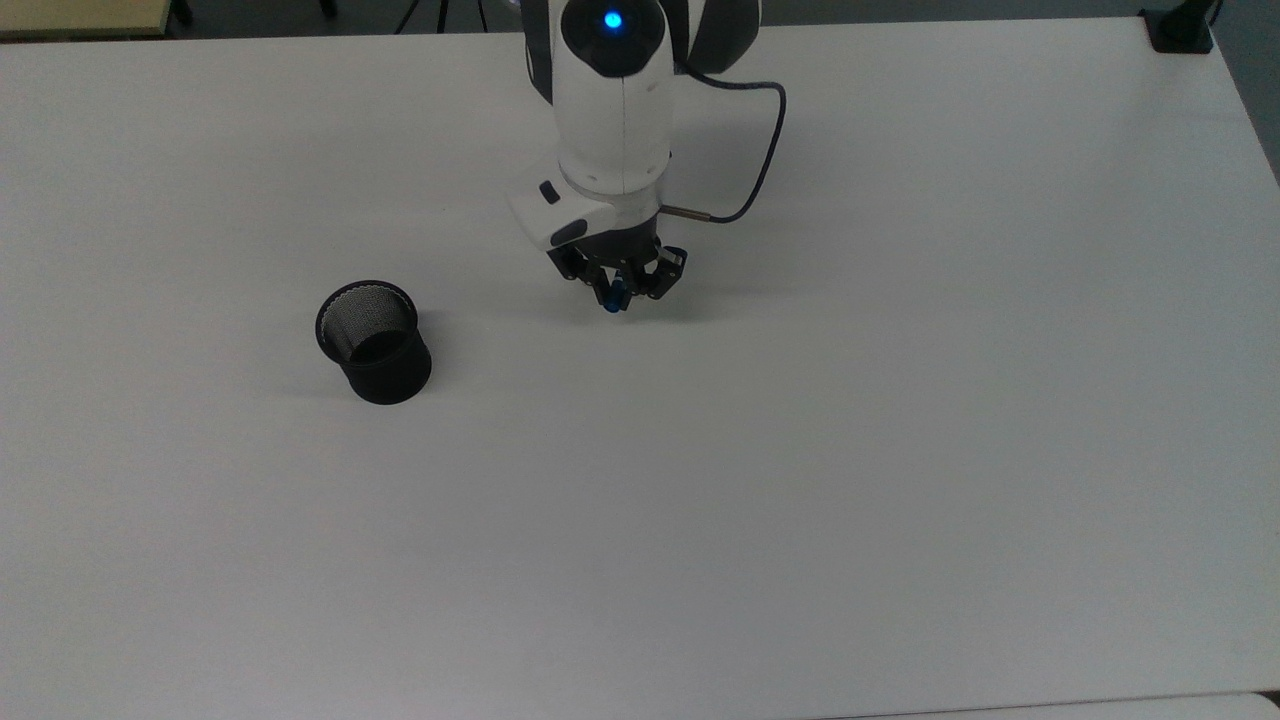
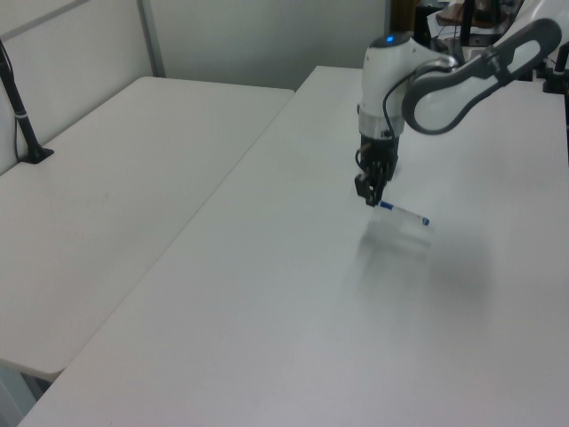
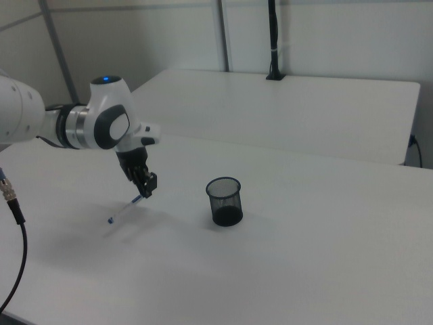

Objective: Insert the marker
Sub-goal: 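Carry the held marker over the black mesh pen cup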

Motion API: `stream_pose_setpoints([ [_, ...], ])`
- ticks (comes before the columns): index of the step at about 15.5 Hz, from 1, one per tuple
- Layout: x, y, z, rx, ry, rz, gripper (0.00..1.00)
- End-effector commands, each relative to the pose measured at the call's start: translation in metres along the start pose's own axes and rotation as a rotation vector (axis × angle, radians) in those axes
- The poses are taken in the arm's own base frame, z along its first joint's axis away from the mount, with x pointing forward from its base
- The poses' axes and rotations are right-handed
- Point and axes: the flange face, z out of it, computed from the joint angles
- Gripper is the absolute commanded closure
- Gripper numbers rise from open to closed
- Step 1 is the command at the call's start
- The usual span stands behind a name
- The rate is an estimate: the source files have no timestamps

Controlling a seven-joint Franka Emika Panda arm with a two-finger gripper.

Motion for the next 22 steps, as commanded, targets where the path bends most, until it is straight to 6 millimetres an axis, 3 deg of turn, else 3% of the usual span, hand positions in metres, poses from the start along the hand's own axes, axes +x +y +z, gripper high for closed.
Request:
stream_pose_setpoints([
  [1, 0.013, 0.032, -0.082, 0.004, 0.088, 0.063, 1.00],
  [3, 0.022, 0.068, -0.128, 0.011, 0.169, 0.095, 1.00],
  [5, 0.028, 0.106, -0.156, 0.001, 0.234, 0.043, 1.00],
  [7, 0.041, 0.134, -0.171, 0.010, 0.353, 0.046, 1.00],
  [9, 0.055, 0.156, -0.173, 0.010, 0.465, 0.059, 1.00],
  [12, 0.075, 0.189, -0.162, 0.006, 0.618, 0.055, 1.00],
  [16, 0.095, 0.192, -0.119, 0.009, 0.722, 0.005, 1.00],
  [22, 0.098, 0.198, -0.093, -0.009, 0.691, -0.014, 1.00],
])
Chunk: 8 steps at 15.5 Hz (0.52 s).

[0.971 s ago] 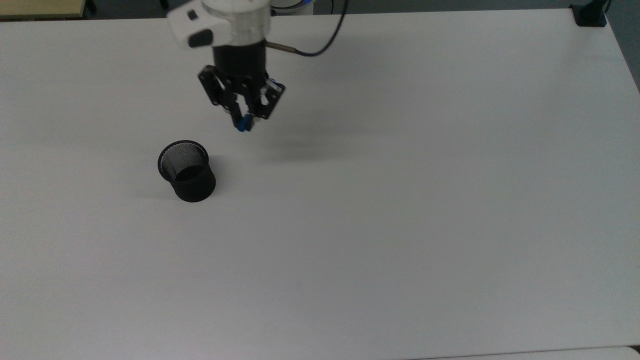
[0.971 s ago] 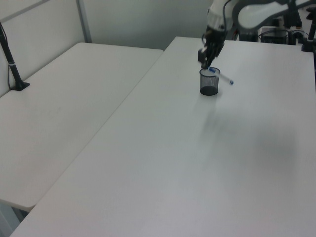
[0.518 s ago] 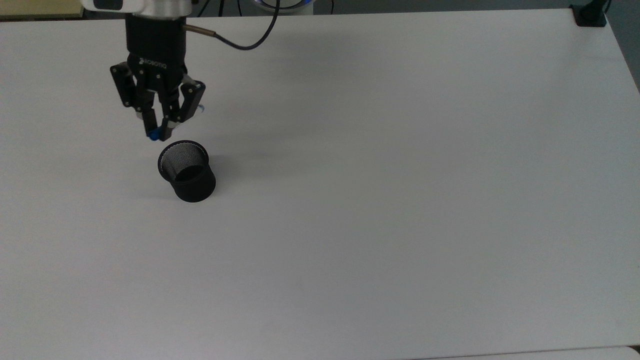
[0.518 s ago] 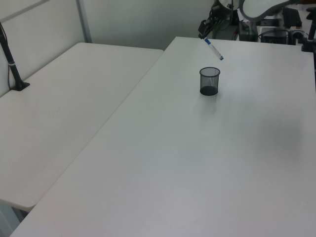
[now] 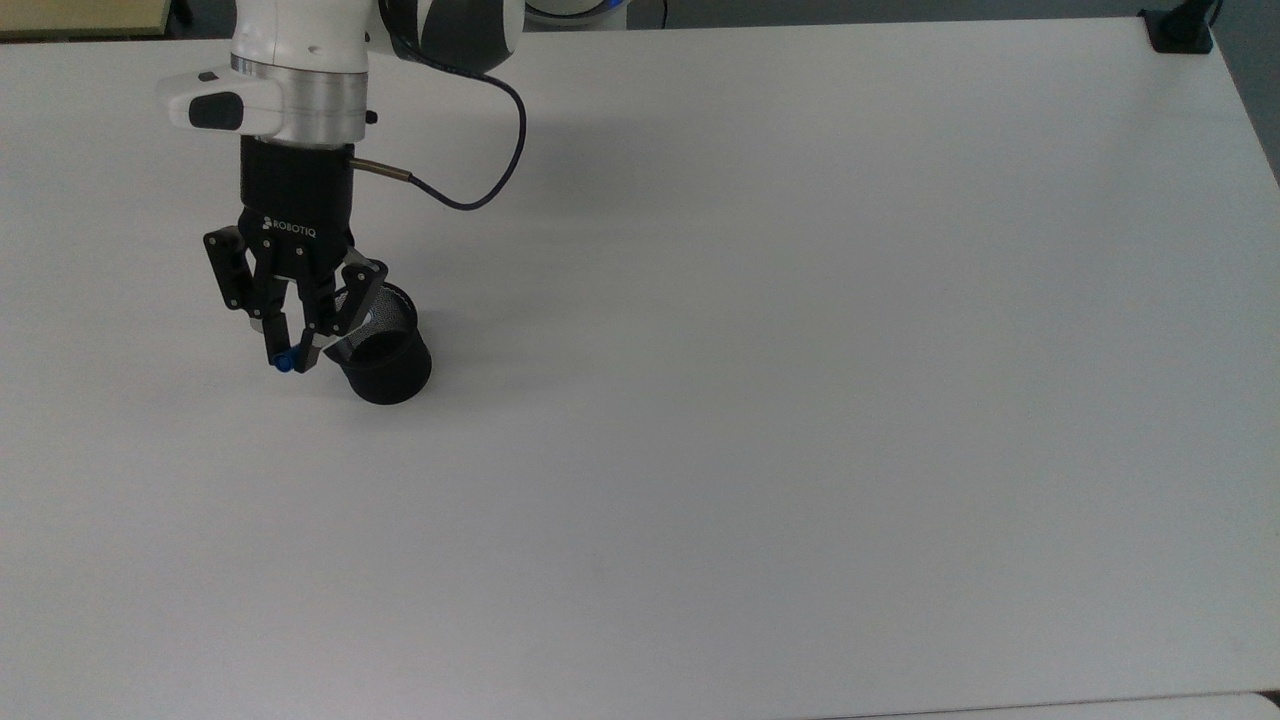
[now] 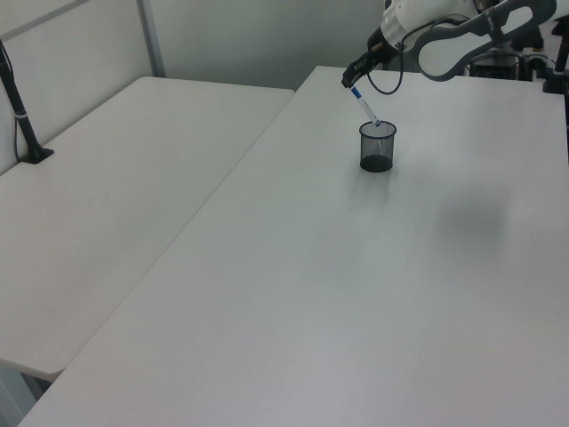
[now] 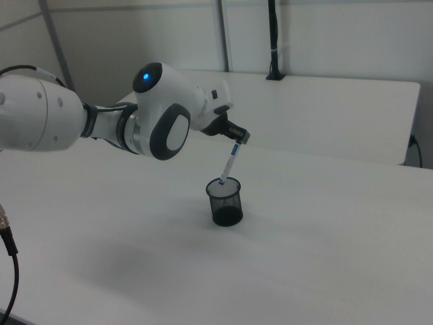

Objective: Insert the marker
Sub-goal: 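Lower the marker into the cup and open the gripper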

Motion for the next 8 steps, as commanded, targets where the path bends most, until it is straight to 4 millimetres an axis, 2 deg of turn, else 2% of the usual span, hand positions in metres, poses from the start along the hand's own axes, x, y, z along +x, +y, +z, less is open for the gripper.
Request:
stream_pose_setpoints([
  [1, -0.0043, 0.0010, 0.0058, -0.008, -0.004, -0.047, 1.00],
  [5, -0.0107, 0.0081, 0.0062, -0.016, -0.018, -0.080, 1.00],
  [6, -0.0134, 0.0083, 0.0081, -0.016, -0.024, -0.079, 0.95],
  [7, -0.0128, 0.0085, 0.0073, -0.015, -0.023, -0.073, 0.81],
  [8, -0.0135, 0.0086, 0.0083, -0.015, -0.026, -0.064, 0.62],
])
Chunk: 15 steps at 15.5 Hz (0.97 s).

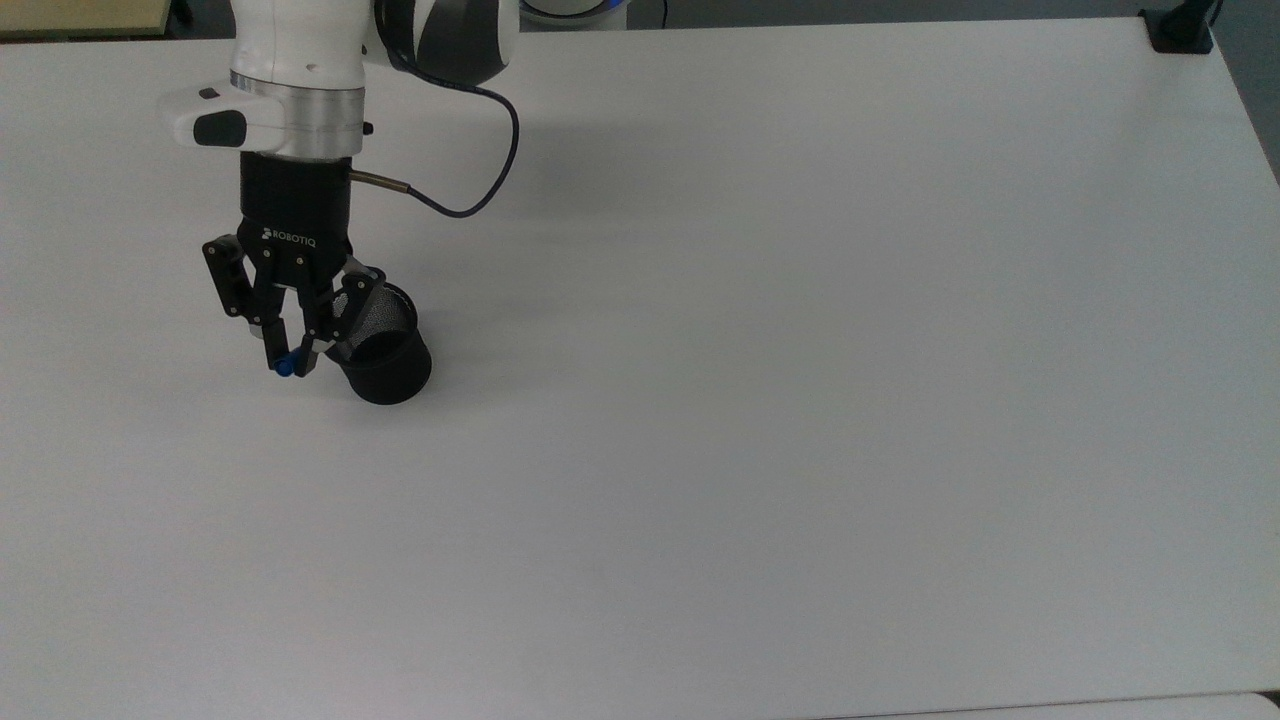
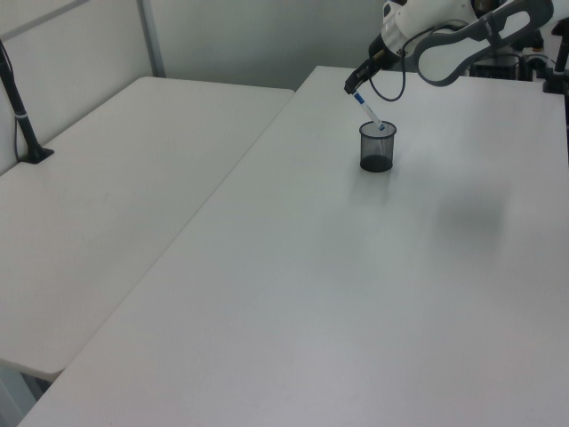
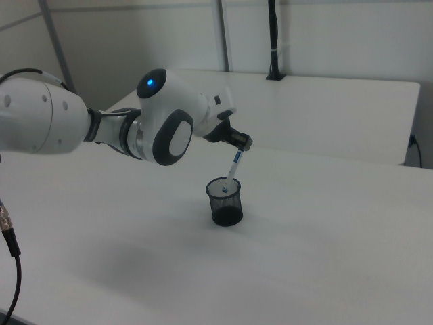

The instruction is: Insert the marker

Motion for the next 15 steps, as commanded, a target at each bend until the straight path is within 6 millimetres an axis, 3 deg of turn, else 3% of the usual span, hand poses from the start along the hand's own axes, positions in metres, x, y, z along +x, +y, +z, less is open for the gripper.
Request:
stream_pose_setpoints([
  [1, -0.002, 0.003, -0.005, -0.003, 0.003, -0.003, 0.54],
  [3, -0.001, 0.003, -0.007, -0.003, 0.003, 0.005, 0.41],
  [8, 0.010, 0.002, -0.023, -0.002, 0.027, 0.051, 0.31],
  [10, 0.015, -0.001, -0.037, -0.002, 0.011, 0.086, 0.05],
  [11, 0.018, -0.002, -0.046, -0.007, -0.019, 0.094, 0.00],
  [15, 0.028, -0.010, -0.102, -0.031, -0.203, 0.094, 0.00],
])
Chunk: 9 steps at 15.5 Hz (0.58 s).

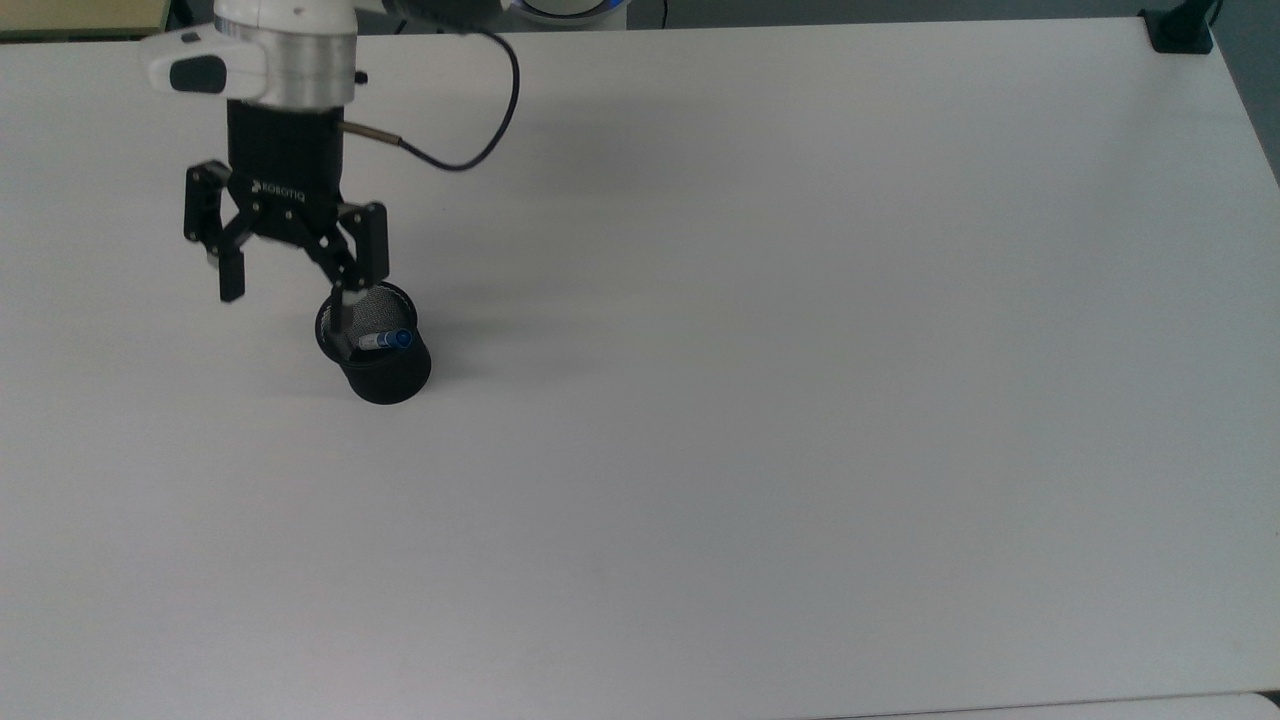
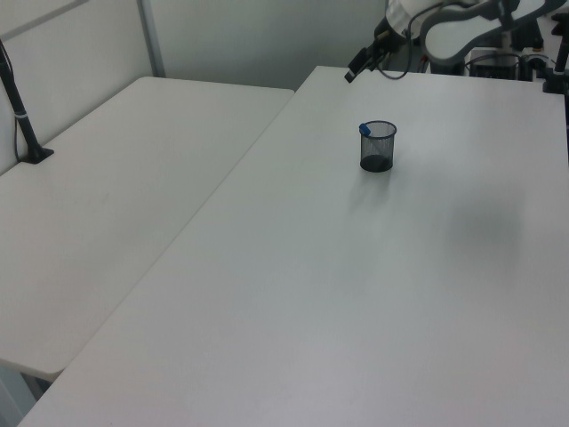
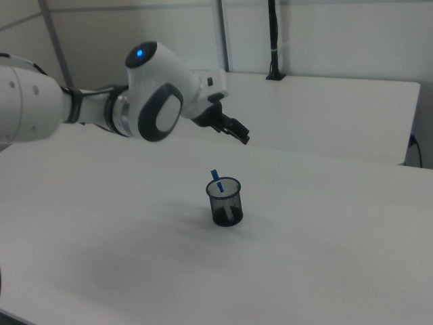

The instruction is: Insert the marker

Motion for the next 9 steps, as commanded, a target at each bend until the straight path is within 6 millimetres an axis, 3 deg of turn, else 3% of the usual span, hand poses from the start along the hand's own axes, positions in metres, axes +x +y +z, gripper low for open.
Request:
stream_pose_setpoints([
  [1, 0.002, -0.014, -0.070, -0.025, -0.178, 0.020, 0.00],
  [4, -0.005, -0.033, -0.109, -0.050, -0.340, 0.039, 0.00],
  [9, -0.028, -0.055, -0.143, -0.074, -0.497, 0.016, 0.00],
])
